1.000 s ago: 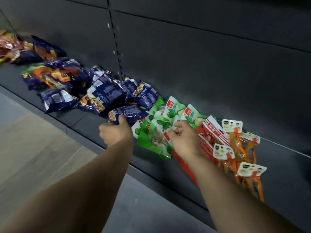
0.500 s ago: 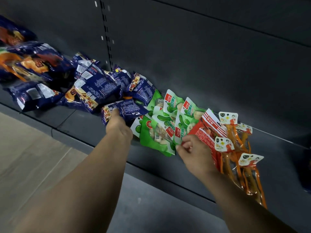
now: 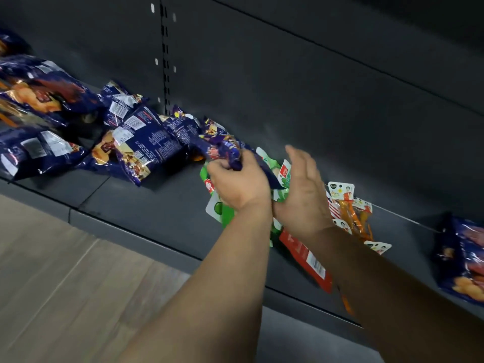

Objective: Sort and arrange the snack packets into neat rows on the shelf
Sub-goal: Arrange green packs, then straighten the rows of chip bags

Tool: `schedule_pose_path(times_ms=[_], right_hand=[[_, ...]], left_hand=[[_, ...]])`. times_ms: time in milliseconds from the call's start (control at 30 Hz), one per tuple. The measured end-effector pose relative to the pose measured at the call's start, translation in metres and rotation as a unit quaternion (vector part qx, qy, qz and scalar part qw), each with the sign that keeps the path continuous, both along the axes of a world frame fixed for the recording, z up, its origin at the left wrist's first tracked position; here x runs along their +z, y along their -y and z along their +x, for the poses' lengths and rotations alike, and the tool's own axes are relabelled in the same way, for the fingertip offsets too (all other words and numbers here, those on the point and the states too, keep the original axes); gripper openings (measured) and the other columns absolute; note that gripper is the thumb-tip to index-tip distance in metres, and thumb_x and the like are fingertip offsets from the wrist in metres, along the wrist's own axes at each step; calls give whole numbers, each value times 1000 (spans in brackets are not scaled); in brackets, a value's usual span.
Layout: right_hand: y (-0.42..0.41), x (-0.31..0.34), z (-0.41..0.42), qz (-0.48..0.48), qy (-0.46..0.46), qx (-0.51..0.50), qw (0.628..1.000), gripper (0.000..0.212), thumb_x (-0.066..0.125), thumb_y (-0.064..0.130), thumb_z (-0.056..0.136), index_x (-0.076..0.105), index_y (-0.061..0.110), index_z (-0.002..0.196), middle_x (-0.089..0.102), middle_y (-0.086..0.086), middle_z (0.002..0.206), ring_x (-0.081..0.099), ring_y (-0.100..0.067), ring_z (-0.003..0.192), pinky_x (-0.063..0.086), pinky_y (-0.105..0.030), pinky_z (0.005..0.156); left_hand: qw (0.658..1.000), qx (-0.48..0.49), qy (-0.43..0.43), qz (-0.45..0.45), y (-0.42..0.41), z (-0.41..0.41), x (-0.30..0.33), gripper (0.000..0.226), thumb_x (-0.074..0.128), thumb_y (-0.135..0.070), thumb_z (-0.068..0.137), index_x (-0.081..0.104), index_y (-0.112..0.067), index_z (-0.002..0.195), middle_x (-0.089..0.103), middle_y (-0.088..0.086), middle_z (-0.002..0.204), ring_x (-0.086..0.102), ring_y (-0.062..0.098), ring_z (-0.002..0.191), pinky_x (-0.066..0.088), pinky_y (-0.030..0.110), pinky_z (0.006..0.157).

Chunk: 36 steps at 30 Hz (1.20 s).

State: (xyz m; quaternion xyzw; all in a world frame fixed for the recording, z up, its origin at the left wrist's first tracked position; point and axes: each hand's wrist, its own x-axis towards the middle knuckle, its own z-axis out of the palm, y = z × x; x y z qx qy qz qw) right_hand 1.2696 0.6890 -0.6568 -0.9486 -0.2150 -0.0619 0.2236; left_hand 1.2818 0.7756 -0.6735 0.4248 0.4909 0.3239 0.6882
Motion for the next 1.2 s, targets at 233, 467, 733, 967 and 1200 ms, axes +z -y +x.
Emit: schedule_pose_path(times_ms=[233, 467, 733, 967, 1200], right_hand=[[18, 9, 9, 5, -1, 21, 1000, 69, 56, 15, 93, 18, 14, 150, 24, -8, 154, 28, -22, 140, 22, -30, 114], [44, 6, 3, 107, -63, -22, 992, 62, 46, 33, 93, 23, 17, 148, 31, -10, 149, 38, -25, 132, 31, -34, 110], [94, -1, 26, 236, -162, -86, 954, 22, 73, 22, 81, 56, 22, 95, 64, 8, 86, 61, -13, 79, 45, -28, 70], [152, 1, 45, 367, -373, -58, 850, 30, 76, 18, 77, 67, 14, 105, 74, -6, 94, 71, -22, 84, 57, -39, 80], [214, -3, 51, 430, -450, -71, 779, 50, 76, 25, 65, 66, 11, 111, 71, -16, 105, 69, -33, 94, 55, -45, 86]], left_hand=[[982, -126, 34, 140, 39, -8, 22, 35, 68, -35, 70, 35, -26, 70, 60, 2, 80, 57, 25, 76, 47, 41, 78], [969, -167, -17, 179, 73, -15, 27, 37, 69, -33, 75, 33, -26, 69, 52, -8, 75, 52, 20, 77, 44, 39, 84], [967, -154, 3, 205, 81, -17, 16, 41, 63, -63, 74, 40, -30, 81, 58, 2, 94, 56, 22, 90, 44, 39, 88], [949, -315, -23, -16, 50, -22, -7, 61, 47, -65, 86, 48, -19, 126, 57, 5, 114, 54, 23, 100, 40, 35, 85], [856, -501, 69, -110, 123, -16, -13, 71, 71, -49, 59, 60, -19, 123, 68, 10, 117, 65, 26, 105, 54, 41, 89]])
